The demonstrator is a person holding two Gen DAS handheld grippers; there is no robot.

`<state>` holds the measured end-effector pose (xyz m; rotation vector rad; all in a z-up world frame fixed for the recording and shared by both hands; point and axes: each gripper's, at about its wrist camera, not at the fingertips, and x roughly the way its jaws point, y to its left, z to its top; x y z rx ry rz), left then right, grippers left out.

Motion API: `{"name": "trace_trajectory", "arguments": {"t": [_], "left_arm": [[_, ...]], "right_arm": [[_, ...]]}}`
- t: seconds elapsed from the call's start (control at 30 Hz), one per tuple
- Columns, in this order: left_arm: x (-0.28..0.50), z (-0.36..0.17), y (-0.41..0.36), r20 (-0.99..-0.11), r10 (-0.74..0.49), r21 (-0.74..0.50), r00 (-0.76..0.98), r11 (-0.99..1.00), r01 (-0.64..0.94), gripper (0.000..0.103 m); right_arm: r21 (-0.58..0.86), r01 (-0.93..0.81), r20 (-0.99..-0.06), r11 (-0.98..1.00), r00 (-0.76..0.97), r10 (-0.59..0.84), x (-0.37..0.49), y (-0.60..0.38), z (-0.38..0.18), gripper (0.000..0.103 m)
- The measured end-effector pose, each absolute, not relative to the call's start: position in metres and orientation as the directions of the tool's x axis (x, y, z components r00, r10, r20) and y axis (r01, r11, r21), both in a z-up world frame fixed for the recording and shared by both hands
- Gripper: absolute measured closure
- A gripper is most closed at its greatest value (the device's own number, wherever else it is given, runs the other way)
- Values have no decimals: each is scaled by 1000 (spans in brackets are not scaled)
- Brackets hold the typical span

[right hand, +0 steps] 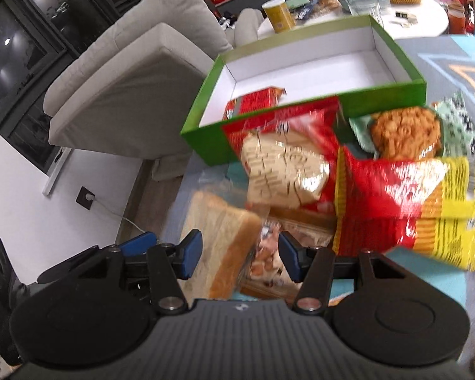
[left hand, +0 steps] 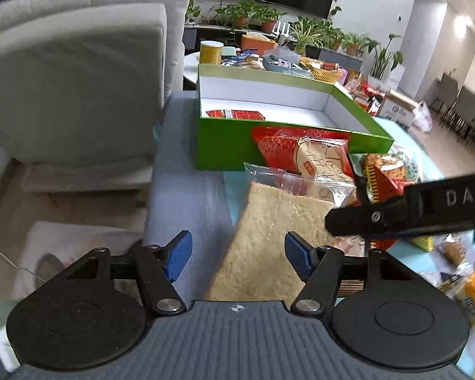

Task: Organize snacks
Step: 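Grasp the bagged bread slice with the right gripper, then carry the bread slice with the right gripper over the green box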

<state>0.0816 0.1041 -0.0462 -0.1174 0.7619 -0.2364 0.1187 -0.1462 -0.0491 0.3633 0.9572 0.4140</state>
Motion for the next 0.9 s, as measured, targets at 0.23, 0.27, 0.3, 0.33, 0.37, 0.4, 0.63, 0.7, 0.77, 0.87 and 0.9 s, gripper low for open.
{"name": "trace_trajectory", "arguments": {"t": [0.23, 0.27, 0.3, 0.33, 0.37, 0.4, 0.63, 0.7, 0.77, 0.87, 0.9], "left_arm": [[73, -52, 105, -667, -332, -285, 666, 941, 183, 48], [70, -52, 102, -667, -340, -279, 663, 939, 201, 48], [67, -52, 98, -666, -343, -268, 662, 939, 217, 48], [65, -53, 95, -668, -348, -261, 658, 937, 231, 48], [63, -54, 91, -670, -352, -253, 653, 936, 245, 48], [61, -55, 88, -669, -352, -244, 654, 936, 254, 48], [55, -56, 78, -673, -348, -208, 653, 936, 285, 48], [56, -57, 79, -672, -346, -213, 655, 937, 277, 48], [56, -57, 78, -670, -339, -224, 661, 941, 255, 49], [51, -52, 71, -665, -329, -212, 671, 944, 252, 53], [48, -49, 69, -659, -329, -205, 677, 944, 259, 53]], "right_arm": [[485, -157, -713, 860, 499, 493, 115, -140, -54, 32], [488, -153, -714, 859, 497, 494, 115, -138, -55, 32], [490, -148, -716, 859, 494, 494, 115, -137, -57, 32], [492, -144, -718, 859, 490, 494, 115, -137, -58, 32], [495, -138, -721, 858, 486, 494, 116, -137, -60, 32], [498, -130, -725, 857, 480, 494, 116, -137, -61, 32], [487, -115, -747, 866, 458, 481, 117, -134, -68, 31], [466, -134, -751, 875, 463, 471, 116, -131, -67, 33], [421, -169, -757, 891, 477, 447, 113, -126, -64, 37], [371, -209, -748, 905, 511, 424, 106, -122, -58, 38], [358, -216, -743, 908, 524, 418, 104, -122, -55, 38]]}}
